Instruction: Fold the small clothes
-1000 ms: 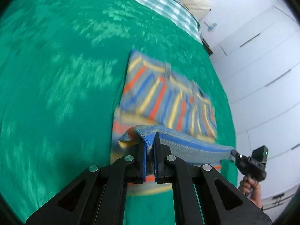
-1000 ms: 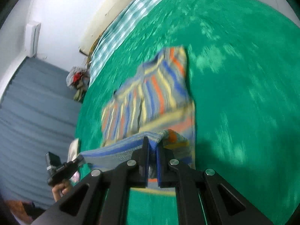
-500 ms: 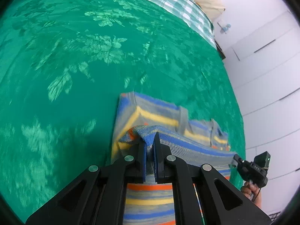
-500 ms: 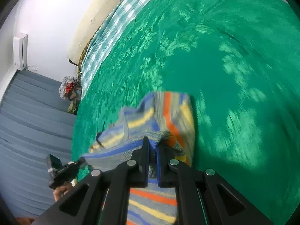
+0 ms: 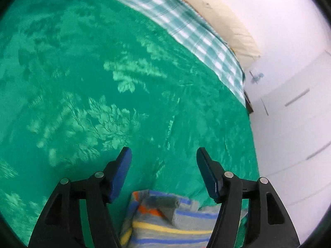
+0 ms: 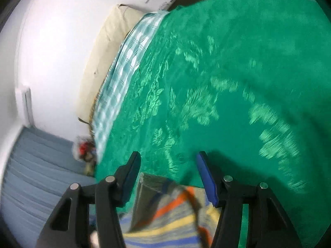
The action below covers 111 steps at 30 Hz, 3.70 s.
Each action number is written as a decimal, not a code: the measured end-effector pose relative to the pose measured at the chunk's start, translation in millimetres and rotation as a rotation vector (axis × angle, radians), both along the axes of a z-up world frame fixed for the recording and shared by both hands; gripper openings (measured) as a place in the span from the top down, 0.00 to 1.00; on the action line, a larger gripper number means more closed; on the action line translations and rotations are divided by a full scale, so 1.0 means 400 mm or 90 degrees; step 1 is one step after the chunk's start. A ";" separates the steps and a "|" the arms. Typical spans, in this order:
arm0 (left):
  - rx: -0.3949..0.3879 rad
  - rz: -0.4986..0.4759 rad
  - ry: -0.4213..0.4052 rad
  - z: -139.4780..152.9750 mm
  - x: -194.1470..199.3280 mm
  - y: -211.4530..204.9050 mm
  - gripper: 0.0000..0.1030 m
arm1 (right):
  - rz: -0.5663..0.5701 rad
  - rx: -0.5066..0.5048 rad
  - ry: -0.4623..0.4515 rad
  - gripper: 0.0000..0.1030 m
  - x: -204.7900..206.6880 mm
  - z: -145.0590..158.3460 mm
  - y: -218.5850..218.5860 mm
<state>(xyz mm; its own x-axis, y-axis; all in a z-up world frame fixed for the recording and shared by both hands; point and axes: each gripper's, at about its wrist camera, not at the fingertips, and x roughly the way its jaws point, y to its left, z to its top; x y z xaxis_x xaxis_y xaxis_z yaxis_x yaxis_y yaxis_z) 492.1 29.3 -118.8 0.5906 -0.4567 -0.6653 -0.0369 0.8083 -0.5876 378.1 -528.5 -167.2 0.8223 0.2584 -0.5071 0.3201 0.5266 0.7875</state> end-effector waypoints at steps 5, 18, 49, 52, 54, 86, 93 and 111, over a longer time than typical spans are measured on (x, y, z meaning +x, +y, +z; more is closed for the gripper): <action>0.093 -0.116 -0.059 0.030 -0.161 -0.036 0.36 | 0.131 -0.168 0.001 0.46 -0.035 0.108 0.080; 0.188 -0.181 0.024 -0.047 -0.032 -0.266 0.42 | 0.249 -0.388 0.095 0.52 0.177 0.092 0.370; 0.295 -0.220 0.084 -0.117 -0.533 -0.069 0.62 | 0.360 -0.297 0.231 0.81 -0.407 -0.032 0.235; 0.296 -0.215 0.000 -0.030 -0.588 -0.067 0.60 | 0.362 -0.422 0.187 0.75 -0.427 0.068 0.289; 0.274 -0.262 -0.035 -0.006 -0.598 -0.129 0.60 | 0.400 -0.440 0.148 0.75 -0.413 0.108 0.338; 0.449 -0.303 -0.033 -0.108 -0.684 -0.319 0.32 | 0.369 -0.429 0.154 0.37 -0.492 0.008 0.392; 0.463 -0.317 -0.050 -0.080 -0.698 -0.355 0.31 | 0.373 -0.426 0.148 0.37 -0.502 0.010 0.411; 0.420 -0.571 -0.209 -0.116 -0.803 -0.753 0.25 | 0.295 -0.318 0.102 0.37 -0.330 0.036 0.144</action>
